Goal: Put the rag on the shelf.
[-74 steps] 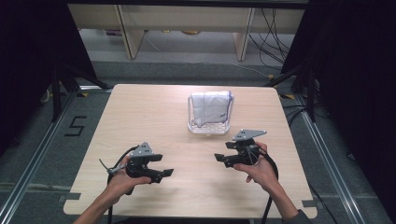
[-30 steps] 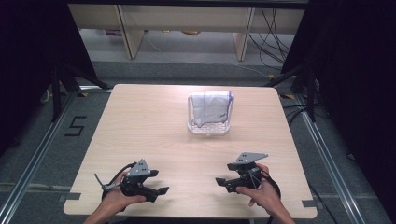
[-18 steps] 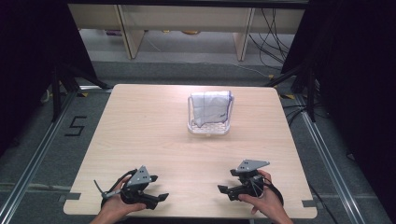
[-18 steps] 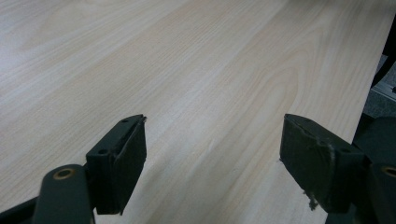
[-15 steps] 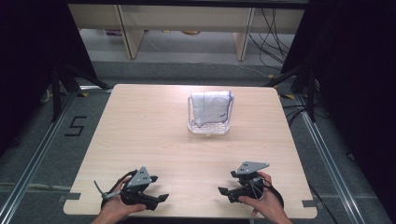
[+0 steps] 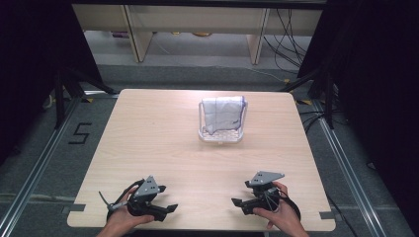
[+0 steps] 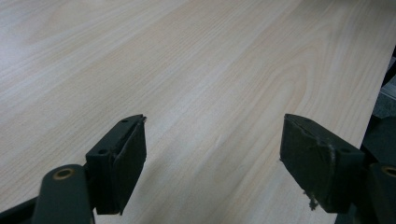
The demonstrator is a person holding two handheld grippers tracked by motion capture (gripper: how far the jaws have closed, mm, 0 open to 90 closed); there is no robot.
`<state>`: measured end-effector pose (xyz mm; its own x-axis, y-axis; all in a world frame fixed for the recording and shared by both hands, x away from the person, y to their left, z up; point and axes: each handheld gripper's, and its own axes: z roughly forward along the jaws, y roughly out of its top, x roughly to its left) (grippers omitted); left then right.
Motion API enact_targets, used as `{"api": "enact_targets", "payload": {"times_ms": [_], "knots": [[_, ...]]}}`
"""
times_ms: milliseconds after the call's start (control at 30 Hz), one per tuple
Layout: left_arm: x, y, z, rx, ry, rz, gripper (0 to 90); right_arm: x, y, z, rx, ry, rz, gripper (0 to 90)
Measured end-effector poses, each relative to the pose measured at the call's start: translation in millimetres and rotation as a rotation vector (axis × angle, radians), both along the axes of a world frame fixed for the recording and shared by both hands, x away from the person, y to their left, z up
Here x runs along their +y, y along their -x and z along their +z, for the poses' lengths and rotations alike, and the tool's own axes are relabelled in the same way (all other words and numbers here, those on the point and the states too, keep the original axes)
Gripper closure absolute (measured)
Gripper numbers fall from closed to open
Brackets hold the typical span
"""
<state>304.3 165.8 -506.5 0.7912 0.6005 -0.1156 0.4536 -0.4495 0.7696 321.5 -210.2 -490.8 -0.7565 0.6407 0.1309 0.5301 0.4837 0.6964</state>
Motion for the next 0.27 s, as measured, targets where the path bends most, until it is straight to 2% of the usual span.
{"api": "enact_targets", "payload": {"times_ms": [100,133,267], "knots": [[-1.3,0.7,-0.7,0.007,0.014,0.006,22.8,1.4,2.1,-0.2,0.029,-0.004,-0.017,20.5],[0.6,-0.5,-0.2,0.001,-0.016,-0.005,22.8,0.5,-0.1,-0.9,0.004,0.002,0.002,20.5],[1.5,-1.3,-1.0,0.006,-0.017,-0.007,22.8,1.1,-0.1,-1.5,0.005,0.004,0.003,20.7]]}}
